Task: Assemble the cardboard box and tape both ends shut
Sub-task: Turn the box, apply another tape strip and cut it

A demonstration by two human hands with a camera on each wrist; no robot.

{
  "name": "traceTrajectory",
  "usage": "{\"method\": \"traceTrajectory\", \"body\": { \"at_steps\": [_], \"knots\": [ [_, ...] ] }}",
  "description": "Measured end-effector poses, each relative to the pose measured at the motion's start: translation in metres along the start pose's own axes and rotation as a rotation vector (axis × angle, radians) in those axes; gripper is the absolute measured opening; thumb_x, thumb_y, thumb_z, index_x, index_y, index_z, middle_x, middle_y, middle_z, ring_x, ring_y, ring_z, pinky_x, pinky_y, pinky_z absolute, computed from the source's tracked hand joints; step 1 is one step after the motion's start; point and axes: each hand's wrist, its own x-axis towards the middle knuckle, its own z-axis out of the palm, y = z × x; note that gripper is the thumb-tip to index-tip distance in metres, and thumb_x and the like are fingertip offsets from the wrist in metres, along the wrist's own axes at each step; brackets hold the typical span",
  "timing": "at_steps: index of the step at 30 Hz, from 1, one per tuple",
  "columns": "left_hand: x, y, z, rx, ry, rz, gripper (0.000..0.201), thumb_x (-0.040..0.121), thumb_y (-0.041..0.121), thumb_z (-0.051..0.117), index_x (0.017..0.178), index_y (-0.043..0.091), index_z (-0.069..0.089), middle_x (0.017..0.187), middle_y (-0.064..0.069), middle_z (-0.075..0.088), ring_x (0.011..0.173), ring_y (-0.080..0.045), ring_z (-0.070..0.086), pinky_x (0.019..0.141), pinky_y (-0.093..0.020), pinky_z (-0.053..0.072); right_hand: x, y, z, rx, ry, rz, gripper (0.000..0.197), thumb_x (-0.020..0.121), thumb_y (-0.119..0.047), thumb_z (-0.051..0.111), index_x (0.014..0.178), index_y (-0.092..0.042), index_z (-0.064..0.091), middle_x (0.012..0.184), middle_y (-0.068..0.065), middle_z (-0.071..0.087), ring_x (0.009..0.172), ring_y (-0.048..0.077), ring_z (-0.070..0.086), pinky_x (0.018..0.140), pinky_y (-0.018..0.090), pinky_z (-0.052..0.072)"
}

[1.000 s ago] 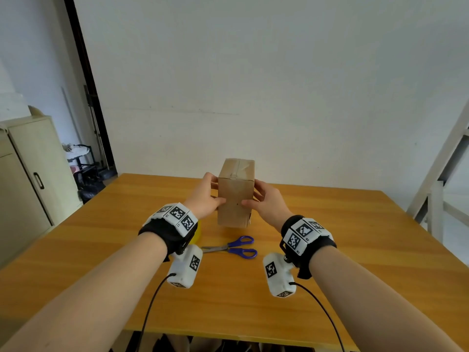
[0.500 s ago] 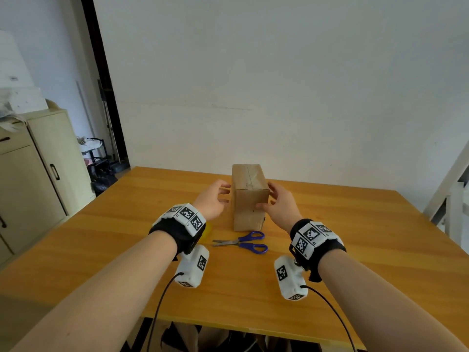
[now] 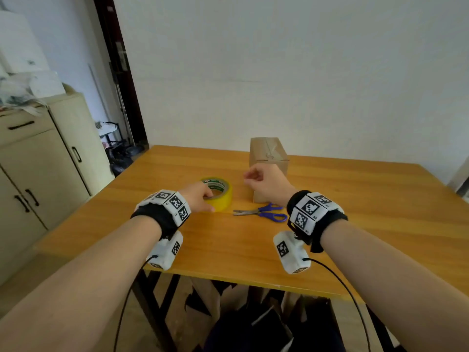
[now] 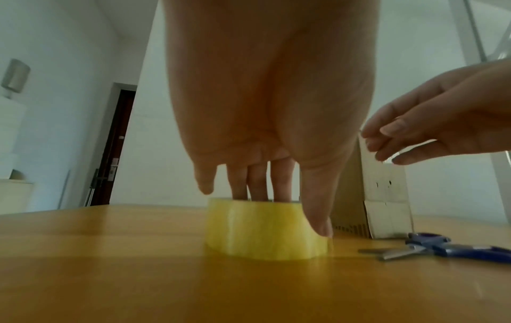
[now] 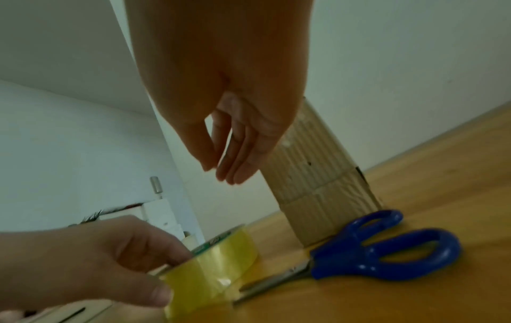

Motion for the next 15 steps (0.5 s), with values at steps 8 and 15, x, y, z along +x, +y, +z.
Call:
{"method": "traceTrajectory", "body": {
  "at_steps": [8, 15],
  "knots": [
    [0.004, -0.008, 0.005, -0.04, 0.054, 0.041, 0.048, 0.09, 0.023, 0.06, 0.135, 0.011, 0.048, 0.141, -0.006, 0.049, 0.129, -0.023, 0.046, 0.106, -0.032, 0.036, 0.01, 0.01, 0.033, -0.062, -0.185, 0.109, 0.033, 0.09, -0.01, 0.058, 0.122, -0.004, 0.06, 0.119, 0.013, 0.064, 0.11, 0.024, 0.06, 0.097, 0.036, 0.049],
    [0.0, -0.016, -0.007, -0.321, 0.114, 0.119, 0.044, 0.088, 0.021, 0.061, 0.129, 0.007, 0.053, 0.134, -0.01, 0.055, 0.122, -0.023, 0.052, 0.102, -0.032, 0.039, 0.009, 0.007, 0.036, -0.092, -0.135, 0.029, 0.046, 0.099, -0.017, 0.044, 0.144, -0.014, 0.036, 0.149, 0.005, 0.04, 0.137, 0.021, 0.037, 0.11, 0.029, 0.03]
  ]
}}
